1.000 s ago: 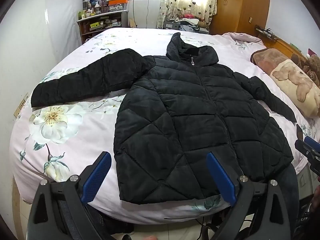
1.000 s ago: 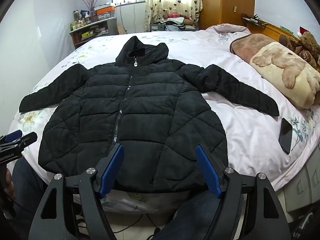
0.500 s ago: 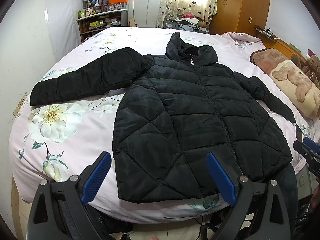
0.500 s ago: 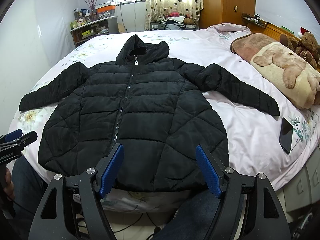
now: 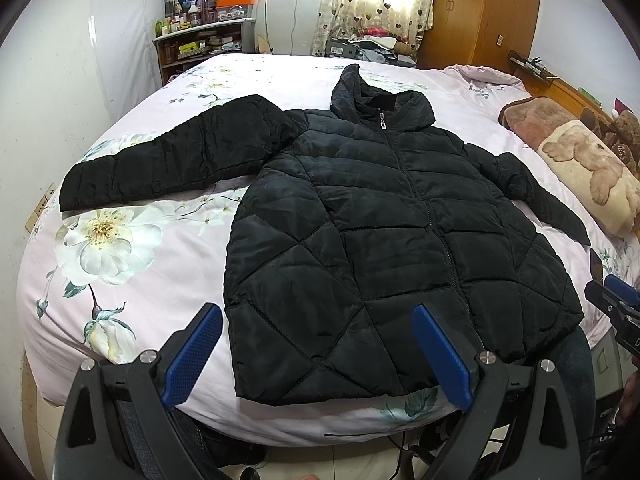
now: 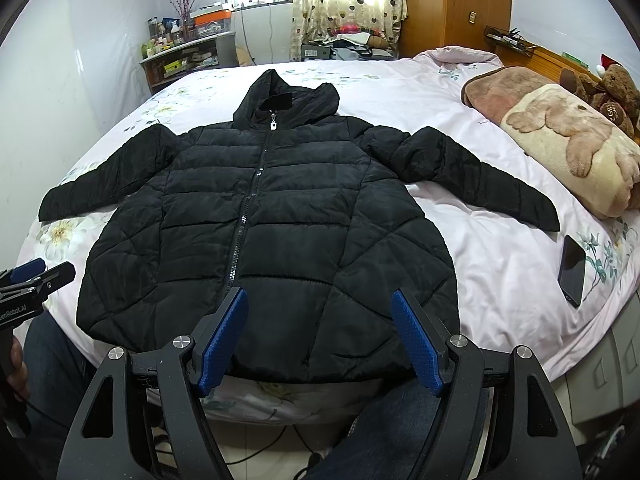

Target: Fold large clothes

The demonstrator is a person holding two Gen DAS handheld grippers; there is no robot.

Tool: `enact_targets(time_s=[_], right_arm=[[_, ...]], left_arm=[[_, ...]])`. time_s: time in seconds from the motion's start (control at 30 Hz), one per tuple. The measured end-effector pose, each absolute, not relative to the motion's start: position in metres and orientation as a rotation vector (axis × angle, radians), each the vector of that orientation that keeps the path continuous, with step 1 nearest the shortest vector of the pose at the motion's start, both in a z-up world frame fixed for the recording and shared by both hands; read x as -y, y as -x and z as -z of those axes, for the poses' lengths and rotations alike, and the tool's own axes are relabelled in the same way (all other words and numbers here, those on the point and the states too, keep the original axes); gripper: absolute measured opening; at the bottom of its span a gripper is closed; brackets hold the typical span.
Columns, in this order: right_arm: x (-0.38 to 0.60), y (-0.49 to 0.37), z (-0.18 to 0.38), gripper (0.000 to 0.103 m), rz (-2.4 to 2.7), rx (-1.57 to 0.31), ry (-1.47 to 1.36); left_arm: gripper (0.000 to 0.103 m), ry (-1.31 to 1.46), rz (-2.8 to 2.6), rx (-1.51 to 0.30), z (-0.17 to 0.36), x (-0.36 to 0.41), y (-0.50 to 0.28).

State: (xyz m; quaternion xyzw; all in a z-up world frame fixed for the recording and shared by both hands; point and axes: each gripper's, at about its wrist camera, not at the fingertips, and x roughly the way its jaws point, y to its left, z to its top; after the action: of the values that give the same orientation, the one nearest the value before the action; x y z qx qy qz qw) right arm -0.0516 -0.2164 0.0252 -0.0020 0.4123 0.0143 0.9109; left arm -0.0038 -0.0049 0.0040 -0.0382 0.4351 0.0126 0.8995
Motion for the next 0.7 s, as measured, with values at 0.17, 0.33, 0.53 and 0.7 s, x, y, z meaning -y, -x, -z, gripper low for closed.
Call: enact_targets(time_s=[0.17, 0.33, 0.53, 0.7], right_arm=[[0.2163, 0.0516, -0.0254, 0.074, -0.029, -0.851, 0.004], [0.2159, 0.0518, -0.0254, 0.074, -0.029, -0.85, 0.005], [0.2156, 0.0519, -0.0255, 0.074, -0.03, -0.851, 0.004], [0.2156, 0.0517, -0.0256, 0.074, -0.029, -0.851, 0.004]], left_arm=[[0.097, 0.079, -0.026, -0.9, -0.0041, 0.005, 0.0038], [0.097, 0.08, -0.026, -0.899, -0.0047, 0.0059, 0.0046], [0.097, 0.081, -0.024, -0.9, -0.0047, 0.0062, 0.0047], [0.097, 0.081, -0.024, -0.899, -0.0047, 0.0063, 0.0049]])
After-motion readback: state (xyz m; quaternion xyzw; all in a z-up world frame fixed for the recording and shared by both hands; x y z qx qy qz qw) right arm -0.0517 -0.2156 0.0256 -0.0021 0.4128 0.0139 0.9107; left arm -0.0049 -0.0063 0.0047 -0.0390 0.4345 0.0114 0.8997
